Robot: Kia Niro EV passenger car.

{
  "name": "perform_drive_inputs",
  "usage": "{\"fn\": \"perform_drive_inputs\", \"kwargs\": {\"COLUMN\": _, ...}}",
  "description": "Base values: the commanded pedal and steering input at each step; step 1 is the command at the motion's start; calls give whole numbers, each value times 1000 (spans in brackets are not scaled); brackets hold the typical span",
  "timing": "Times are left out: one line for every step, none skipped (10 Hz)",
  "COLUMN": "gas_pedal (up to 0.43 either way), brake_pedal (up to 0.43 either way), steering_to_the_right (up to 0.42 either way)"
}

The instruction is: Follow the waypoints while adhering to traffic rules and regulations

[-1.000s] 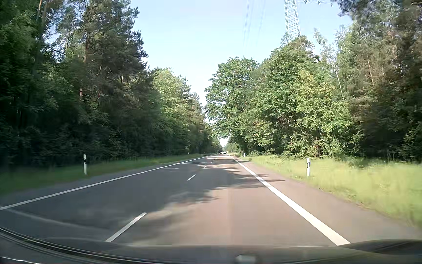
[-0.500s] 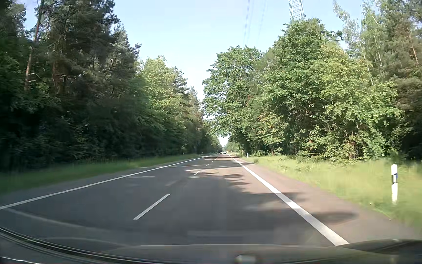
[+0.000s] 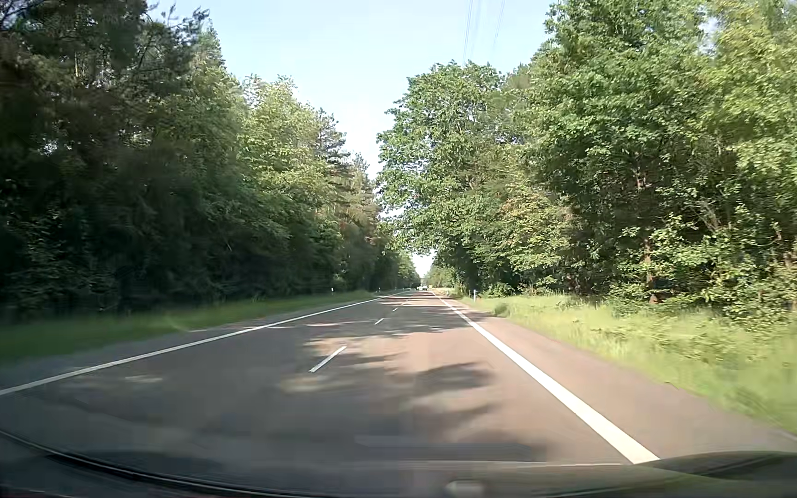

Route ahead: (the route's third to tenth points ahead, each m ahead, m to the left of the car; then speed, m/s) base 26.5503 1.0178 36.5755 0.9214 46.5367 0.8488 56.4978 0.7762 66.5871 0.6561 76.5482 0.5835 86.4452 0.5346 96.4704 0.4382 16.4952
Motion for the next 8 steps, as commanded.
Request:
{"fn": "perform_drive_inputs", "kwargs": {"gas_pedal": 87, "brake_pedal": 30, "steering_to_the_right": 0}}
{"fn": "perform_drive_inputs", "kwargs": {"gas_pedal": 87, "brake_pedal": 30, "steering_to_the_right": 0}}
{"fn": "perform_drive_inputs", "kwargs": {"gas_pedal": 98, "brake_pedal": 30, "steering_to_the_right": 0}}
{"fn": "perform_drive_inputs", "kwargs": {"gas_pedal": 98, "brake_pedal": 30, "steering_to_the_right": 0}}
{"fn": "perform_drive_inputs", "kwargs": {"gas_pedal": 98, "brake_pedal": 30, "steering_to_the_right": 0}}
{"fn": "perform_drive_inputs", "kwargs": {"gas_pedal": 98, "brake_pedal": 30, "steering_to_the_right": 1}}
{"fn": "perform_drive_inputs", "kwargs": {"gas_pedal": 98, "brake_pedal": 30, "steering_to_the_right": 1}}
{"fn": "perform_drive_inputs", "kwargs": {"gas_pedal": 110, "brake_pedal": 30, "steering_to_the_right": 1}}
